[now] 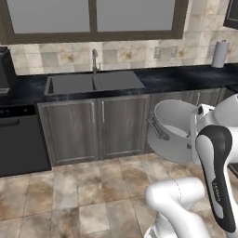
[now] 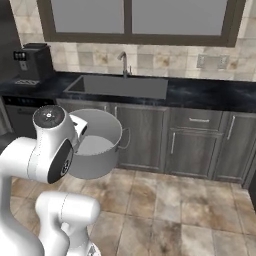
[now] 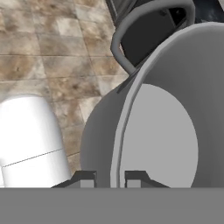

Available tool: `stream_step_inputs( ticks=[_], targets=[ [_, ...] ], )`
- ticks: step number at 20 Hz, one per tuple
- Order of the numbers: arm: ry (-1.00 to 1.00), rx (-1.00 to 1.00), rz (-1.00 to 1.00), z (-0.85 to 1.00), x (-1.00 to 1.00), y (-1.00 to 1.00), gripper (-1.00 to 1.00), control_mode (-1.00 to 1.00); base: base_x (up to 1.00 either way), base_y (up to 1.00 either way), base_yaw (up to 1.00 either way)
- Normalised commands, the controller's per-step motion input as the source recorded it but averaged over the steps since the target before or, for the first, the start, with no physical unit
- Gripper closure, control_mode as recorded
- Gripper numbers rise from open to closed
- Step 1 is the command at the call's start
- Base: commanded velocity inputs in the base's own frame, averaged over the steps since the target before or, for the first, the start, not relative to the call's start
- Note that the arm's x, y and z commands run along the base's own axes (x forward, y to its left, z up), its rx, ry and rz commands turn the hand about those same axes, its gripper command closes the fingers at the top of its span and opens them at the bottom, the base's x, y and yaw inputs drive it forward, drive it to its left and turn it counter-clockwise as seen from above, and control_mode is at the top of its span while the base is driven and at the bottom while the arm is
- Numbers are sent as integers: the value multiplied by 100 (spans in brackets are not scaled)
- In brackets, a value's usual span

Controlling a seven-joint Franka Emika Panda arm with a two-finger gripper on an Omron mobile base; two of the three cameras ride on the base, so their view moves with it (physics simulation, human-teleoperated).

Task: Move the pot and pan from the stove into the sink.

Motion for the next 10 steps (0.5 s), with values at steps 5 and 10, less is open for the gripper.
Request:
stream_step_inputs(
  ticks=[5,10],
  targets=[
    [0,0,0,0,0,0,100,100,71,46,-7],
    [0,0,0,0,0,0,100,100,73,48,-7]
  ],
)
